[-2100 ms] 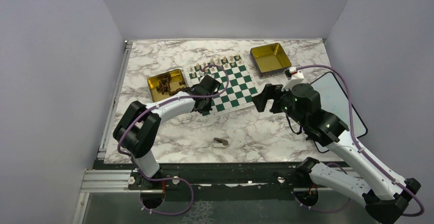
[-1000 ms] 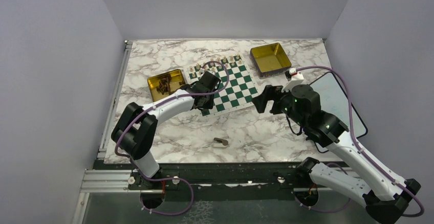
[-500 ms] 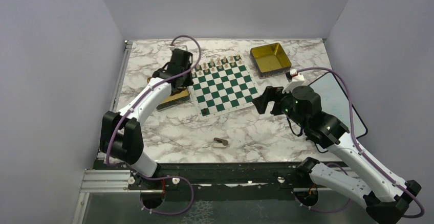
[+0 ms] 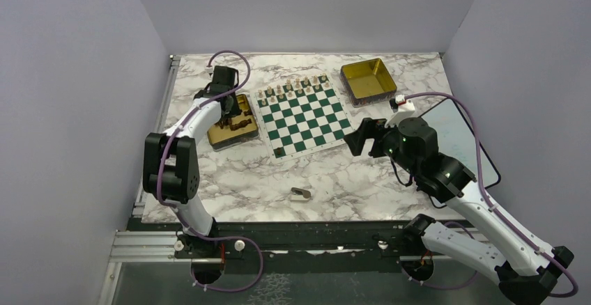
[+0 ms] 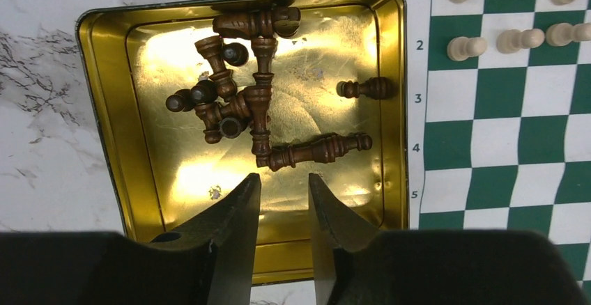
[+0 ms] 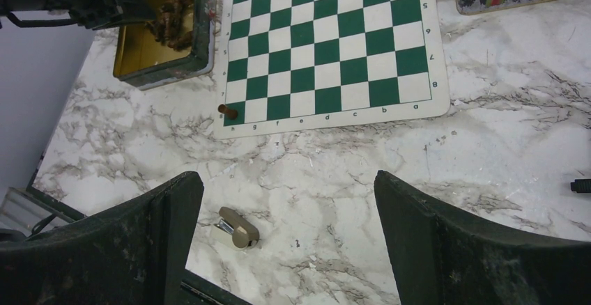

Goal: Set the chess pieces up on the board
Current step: Place the chess piece on the chessboard, then pick up the chess piece from the storage box.

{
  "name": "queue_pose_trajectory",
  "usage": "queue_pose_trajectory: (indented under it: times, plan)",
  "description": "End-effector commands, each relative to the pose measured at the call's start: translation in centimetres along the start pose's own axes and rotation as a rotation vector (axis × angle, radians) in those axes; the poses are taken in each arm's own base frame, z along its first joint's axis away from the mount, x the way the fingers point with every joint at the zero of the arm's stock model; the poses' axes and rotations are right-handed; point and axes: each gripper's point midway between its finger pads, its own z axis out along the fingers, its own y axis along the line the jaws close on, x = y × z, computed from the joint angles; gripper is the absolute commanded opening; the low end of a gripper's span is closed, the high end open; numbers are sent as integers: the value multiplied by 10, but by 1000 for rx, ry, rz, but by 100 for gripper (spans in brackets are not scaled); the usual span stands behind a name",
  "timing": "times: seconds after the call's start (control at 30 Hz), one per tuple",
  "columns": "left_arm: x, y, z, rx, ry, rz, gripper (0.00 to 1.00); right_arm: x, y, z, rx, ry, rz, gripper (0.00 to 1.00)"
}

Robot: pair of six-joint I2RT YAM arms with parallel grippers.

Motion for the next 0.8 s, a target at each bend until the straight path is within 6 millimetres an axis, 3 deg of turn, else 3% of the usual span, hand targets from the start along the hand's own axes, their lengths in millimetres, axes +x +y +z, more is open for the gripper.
queue_pose_trajectory:
  times: [0.0, 0.3, 0.77]
  plan:
    - [-9, 5, 14, -23, -33, -1, 34, -5, -4, -5, 20, -20, -1, 98]
    - [7, 21, 42, -79, 21, -5, 33, -6, -2, -3, 19, -21, 1, 98]
    - [20, 20, 61, -67, 70, 13, 32, -7, -2, -1, 22, -24, -3, 98]
